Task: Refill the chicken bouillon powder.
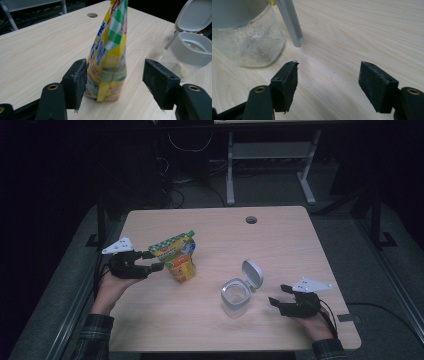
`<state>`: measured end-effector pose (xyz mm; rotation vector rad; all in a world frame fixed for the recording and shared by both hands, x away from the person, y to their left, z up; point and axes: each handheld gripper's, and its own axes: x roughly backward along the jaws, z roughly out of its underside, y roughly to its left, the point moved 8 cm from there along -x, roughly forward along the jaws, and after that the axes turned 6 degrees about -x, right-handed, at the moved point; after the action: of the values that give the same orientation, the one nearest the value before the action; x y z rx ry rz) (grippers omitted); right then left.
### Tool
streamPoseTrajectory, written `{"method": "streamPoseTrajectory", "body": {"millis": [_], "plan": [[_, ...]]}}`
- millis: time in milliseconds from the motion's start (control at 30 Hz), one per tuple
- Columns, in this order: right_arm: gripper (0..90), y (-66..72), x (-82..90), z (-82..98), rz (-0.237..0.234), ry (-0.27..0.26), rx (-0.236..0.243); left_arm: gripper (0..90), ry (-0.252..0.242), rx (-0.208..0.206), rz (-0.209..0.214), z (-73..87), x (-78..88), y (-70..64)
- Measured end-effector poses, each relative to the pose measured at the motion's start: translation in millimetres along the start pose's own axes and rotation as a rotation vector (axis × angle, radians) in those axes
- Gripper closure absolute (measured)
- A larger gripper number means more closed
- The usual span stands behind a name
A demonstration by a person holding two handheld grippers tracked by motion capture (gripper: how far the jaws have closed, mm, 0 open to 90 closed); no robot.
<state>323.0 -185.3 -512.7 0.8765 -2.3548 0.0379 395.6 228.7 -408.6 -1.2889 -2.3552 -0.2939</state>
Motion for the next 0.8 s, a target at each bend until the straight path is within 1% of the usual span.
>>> {"method": "streamPoseTrajectory", "body": {"millis": [67,100,133,167,233,333,467,567,600,700,800], "plan": [[31.0,-0.1,0.0,0.2,0.001,0.001,-0.004,36.0,-0.001,-0.004,0.004,-2.1,-4.5,0.6],[31.1,-0.2,0.0,0.3,0.001,0.001,-0.004,36.2,-0.003,-0.013,0.007,-3.1,-5.7,1.5],[31.1,-0.5,0.0,0.4,0.001,0.000,0.000,36.5,-0.012,-0.008,0.012,-4.7,-7.4,1.1],[31.0,-0.5,0.1,0.5,0.001,0.001,-0.001,37.8,-0.008,-0.017,0.014,-4.8,-7.9,1.7],[31.1,-0.7,0.2,0.8,0.002,0.001,-0.003,40.3,-0.012,-0.015,0.015,-6.1,-10.2,2.7],[31.0,-1.4,0.0,1.3,0.004,0.002,-0.002,43.4,-0.015,-0.012,0.029,-7.3,-14.0,4.4],[31.1,-1.7,-0.2,1.5,0.004,0.002,-0.003,49.7,-0.014,-0.018,0.036,-6.8,-17.8,4.0],[31.0,-2.2,-0.3,1.7,0.005,0.002,-0.006,55.9,-0.017,-0.031,0.021,-7.2,-18.1,4.7],[31.0,-2.2,-0.3,1.7,0.005,0.002,-0.006,57.6,-0.021,-0.031,0.022,-7.8,-18.1,4.1],[31.0,-1.9,-0.1,1.7,0.004,0.002,-0.003,63.4,-0.017,-0.043,0.021,-8.6,-18.5,2.7],[31.0,-1.7,-0.4,1.7,0.004,0.004,-0.005,68.4,-0.013,-0.046,0.018,-8.7,-19.3,1.9]]}}
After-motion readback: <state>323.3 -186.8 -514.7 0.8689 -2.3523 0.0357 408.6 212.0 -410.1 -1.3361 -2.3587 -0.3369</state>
